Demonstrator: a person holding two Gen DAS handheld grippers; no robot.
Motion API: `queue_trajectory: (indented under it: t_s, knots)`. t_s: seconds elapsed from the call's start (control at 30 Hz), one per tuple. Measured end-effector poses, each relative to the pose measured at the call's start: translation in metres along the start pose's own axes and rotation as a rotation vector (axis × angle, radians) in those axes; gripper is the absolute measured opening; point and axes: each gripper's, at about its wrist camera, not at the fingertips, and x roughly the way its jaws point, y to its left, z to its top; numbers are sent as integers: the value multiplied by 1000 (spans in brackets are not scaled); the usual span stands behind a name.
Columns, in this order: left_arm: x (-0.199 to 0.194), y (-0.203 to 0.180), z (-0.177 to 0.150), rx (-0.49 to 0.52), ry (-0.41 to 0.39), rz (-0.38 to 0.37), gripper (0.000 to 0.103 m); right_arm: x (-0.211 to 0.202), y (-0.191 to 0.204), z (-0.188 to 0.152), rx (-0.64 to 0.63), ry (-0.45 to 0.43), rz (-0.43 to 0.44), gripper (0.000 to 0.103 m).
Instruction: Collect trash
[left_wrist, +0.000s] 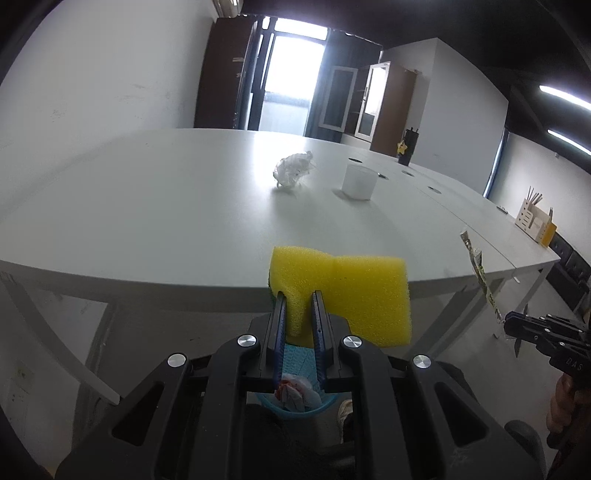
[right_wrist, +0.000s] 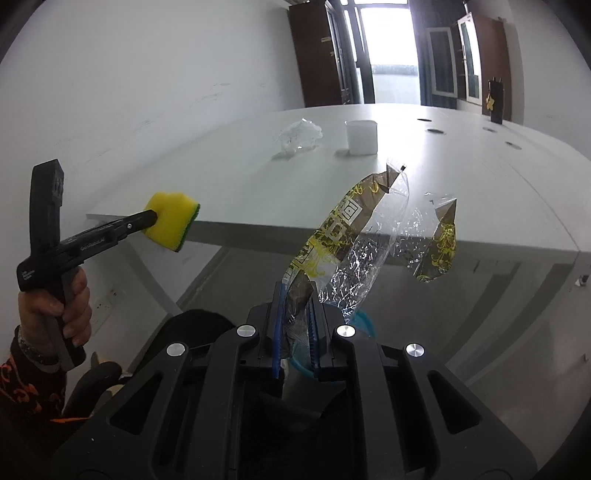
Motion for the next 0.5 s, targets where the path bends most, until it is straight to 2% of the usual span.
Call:
queue_trajectory:
  t_s: [0.23,0.33,0.5]
  knots:
    - [14,-23,-26,46,75,-64,12,-18,12,-24,-41,51,20,11]
    - [26,-21,-40,43,117,-63,12,-16,23,-26,-59,59,71,11]
    - [45,-5,-55,-6,178,-51,12,11,31,-40,-54,132,116,11]
